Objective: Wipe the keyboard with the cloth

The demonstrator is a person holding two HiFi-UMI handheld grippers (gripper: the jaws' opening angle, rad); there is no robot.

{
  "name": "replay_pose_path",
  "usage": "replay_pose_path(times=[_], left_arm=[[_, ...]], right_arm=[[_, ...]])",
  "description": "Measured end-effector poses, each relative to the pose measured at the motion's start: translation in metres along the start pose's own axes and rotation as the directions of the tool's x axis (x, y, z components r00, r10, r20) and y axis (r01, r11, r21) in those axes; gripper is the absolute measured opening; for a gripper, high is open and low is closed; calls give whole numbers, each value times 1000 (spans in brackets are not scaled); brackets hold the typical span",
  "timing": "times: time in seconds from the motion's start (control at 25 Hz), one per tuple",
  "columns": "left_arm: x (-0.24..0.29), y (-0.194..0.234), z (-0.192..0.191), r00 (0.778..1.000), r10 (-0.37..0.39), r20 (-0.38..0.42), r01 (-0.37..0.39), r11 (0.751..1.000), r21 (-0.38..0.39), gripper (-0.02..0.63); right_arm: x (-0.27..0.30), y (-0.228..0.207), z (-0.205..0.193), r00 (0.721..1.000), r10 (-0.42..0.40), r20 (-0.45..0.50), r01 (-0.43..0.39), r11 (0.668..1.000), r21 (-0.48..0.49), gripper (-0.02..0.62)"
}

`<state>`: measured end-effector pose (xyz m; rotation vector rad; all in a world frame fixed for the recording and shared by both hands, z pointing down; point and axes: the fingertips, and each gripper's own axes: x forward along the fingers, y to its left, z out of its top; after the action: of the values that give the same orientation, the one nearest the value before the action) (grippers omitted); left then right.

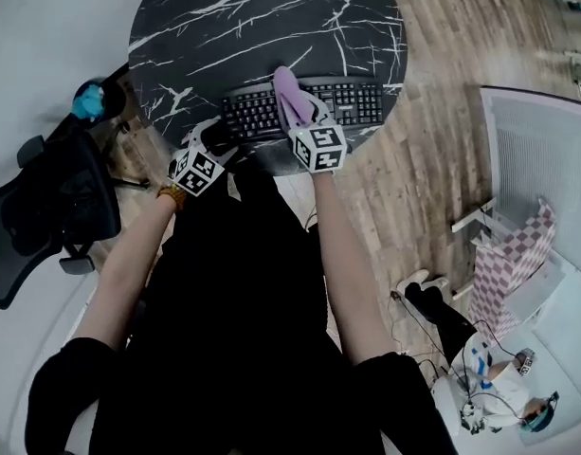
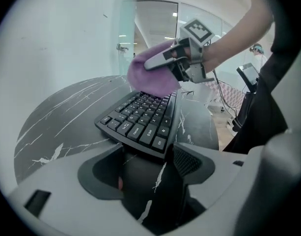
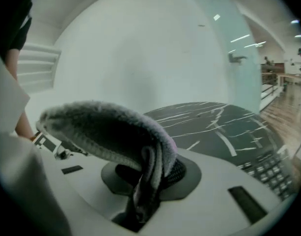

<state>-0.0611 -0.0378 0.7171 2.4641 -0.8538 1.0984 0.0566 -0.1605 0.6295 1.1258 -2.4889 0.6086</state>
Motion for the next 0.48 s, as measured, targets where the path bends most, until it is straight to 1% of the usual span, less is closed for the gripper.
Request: replay_pose_path(times=[0.04, 0.08, 0.12, 0.2, 0.28, 0.36, 0.48], left_arm=[[1, -3, 0, 1000, -1, 0, 1, 1000, -5, 310], [2, -3, -1, 1000, -2, 0, 2, 1000, -8, 310], [1, -1, -1, 1000, -3, -1, 3, 1000, -7, 310], [-1, 2, -3, 1000, -1, -8, 1, 1000, -1, 310], [-1, 0, -2, 1000, 1, -12, -1, 1000, -5, 310], [2, -3, 1, 1000, 0, -10, 0, 1000, -13, 310], [0, 0, -3, 1000, -8, -23, 8, 1000, -17, 310]], right_arm=[[-16, -31, 7, 996, -84, 16, 85, 996, 0, 81], [-31, -62, 12, 985, -170, 23, 171, 985, -22, 81], [-45, -91, 15, 969, -247, 25, 248, 968, -47, 82], [-74, -143, 15, 931, -365, 19, 365, 928, -69, 82], [-107, -190, 10, 892, -452, -2, 450, 889, -83, 82], [-138, -230, 6, 855, -518, -25, 513, 852, -105, 83], [-169, -268, -2, 798, -600, -57, 589, 796, -142, 83]])
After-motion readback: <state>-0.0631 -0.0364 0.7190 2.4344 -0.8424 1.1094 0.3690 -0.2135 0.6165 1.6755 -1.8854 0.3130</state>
